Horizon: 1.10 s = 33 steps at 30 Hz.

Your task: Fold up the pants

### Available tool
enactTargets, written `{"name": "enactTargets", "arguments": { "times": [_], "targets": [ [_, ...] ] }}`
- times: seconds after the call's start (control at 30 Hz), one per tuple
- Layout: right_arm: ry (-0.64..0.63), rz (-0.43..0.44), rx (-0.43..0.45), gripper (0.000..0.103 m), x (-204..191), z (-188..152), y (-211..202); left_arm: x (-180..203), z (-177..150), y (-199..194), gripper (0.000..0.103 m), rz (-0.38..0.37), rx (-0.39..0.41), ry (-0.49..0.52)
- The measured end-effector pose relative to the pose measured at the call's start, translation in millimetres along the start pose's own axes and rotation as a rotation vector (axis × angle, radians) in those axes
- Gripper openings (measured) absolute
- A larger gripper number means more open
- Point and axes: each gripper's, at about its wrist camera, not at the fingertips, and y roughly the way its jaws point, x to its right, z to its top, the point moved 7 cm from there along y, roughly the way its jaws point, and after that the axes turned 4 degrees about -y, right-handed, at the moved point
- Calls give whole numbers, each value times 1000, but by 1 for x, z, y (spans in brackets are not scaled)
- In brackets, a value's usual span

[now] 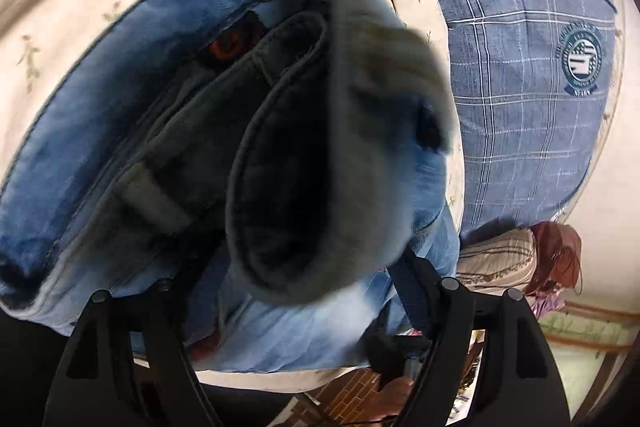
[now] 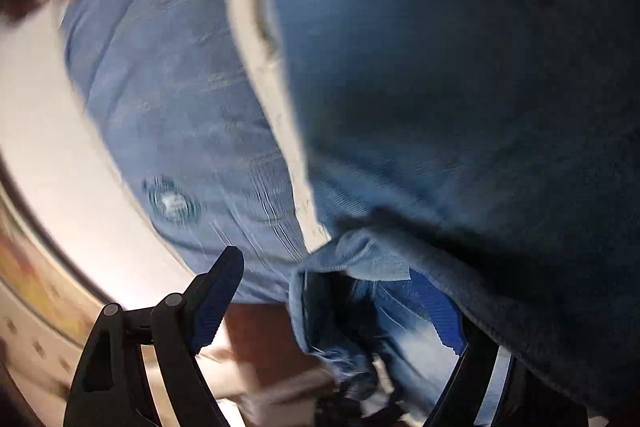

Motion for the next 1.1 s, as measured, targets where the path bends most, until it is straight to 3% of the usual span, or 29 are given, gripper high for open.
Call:
{"name": "enactTargets", "arguments": {
  "times": [0.1, 0.23, 0.43, 0.53, 0.63, 0.67, 0.73, 0.77, 0.8, 0.9, 1.0, 1.1],
  "targets": [
    [-57, -23, -10, 88, -5, -7, 4, 4, -2, 0, 77, -8, -2, 10],
    [-2, -3, -29, 88, -3, -18, 8, -4, -16, -9, 77, -18, -12, 30],
    [-340, -153, -147, 88, -44, -43, 38, -2, -18, -34, 78, -35, 61, 47],
    [-429, -229, -178, 88, -54, -50, 60, 1, -19, -25, 78, -29, 29, 34],
    [-472, -257, -150, 87, -61, -47, 79, -7, -26, -8, 79, -6, -2, 9],
    [-500, -272, -138, 83, -62, -44, 85, -9, -24, -4, 79, 8, -9, 6],
    [-542, -298, -135, 52, -61, -39, 92, -4, -21, 1, 73, 33, 4, 16],
    [-572, -302, -150, 8, -60, -39, 92, 2, -15, -1, 60, 41, 28, 35],
    [-616, -305, -150, 4, -62, -42, 88, 7, -12, -4, 35, 47, 43, 61],
    [-822, -261, -172, 3, -76, -75, 64, 20, -13, -26, 16, 37, 95, 144],
    [-919, -261, -227, 4, -60, -106, 36, 9, -28, -58, 12, 64, 176, 244],
    [-916, -329, -320, 8, -8, -128, 21, -29, -40, -70, 11, 93, 190, 233]
  ]
}}
